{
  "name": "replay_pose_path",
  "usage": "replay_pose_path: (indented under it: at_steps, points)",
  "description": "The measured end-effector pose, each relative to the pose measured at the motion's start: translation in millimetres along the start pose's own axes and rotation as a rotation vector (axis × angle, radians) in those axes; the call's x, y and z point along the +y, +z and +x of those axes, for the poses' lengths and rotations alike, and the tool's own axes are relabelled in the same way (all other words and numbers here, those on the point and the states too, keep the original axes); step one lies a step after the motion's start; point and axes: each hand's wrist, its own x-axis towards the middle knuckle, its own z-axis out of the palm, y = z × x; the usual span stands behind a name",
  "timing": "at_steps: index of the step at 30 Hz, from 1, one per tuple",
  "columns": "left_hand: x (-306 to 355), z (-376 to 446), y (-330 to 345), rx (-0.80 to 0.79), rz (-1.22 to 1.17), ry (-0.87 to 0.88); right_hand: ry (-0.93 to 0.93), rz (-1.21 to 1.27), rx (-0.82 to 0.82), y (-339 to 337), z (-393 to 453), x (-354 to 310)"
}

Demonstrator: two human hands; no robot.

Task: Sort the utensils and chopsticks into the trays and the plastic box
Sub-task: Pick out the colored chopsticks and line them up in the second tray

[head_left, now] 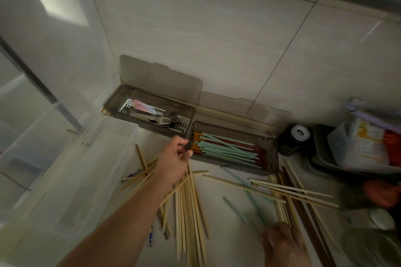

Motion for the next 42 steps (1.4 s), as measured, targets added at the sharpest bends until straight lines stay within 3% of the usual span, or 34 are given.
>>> replay_pose_path:
  at_steps: [8,12,21,24,31,36,42]
  points:
    - [-0.5,0.8,-1.1,-0.015,-0.025,-0.02,-0.104,0.496,0.046,-39.8,89.0,-22.8]
    - [-1.2,0.7,-1.8,-0.017,-0.02,-0.024,-0.221,0.327,0.115,-45.8,147.7,-39.8]
    - [-3.7,1.9,-1.9,-0.007,-0.003,-0.006,-0.306,0.142,-0.099,-27.7,202.6,-52.9]
    - [-5.2,2.3,-1.3,-0.001,-0.008,-0.011,-0.344,0.218,-0.031,-29.6,196.5,-47.2]
    - [-2.1,1.6,-1.3,-0.014,-0.011,-0.032,-0.347,0.304,0.367,-25.3,130.8,-8.8]
    - [-2.6,2.0,-0.2,-0.004,-0.007,-0.026,-0.188,0.106,0.327,-3.4,63.7,23.7]
    - [-2.3,1.2,1.1,0.016,0.019,-0.021,-0.039,-0.027,0.158,8.2,8.4,22.2]
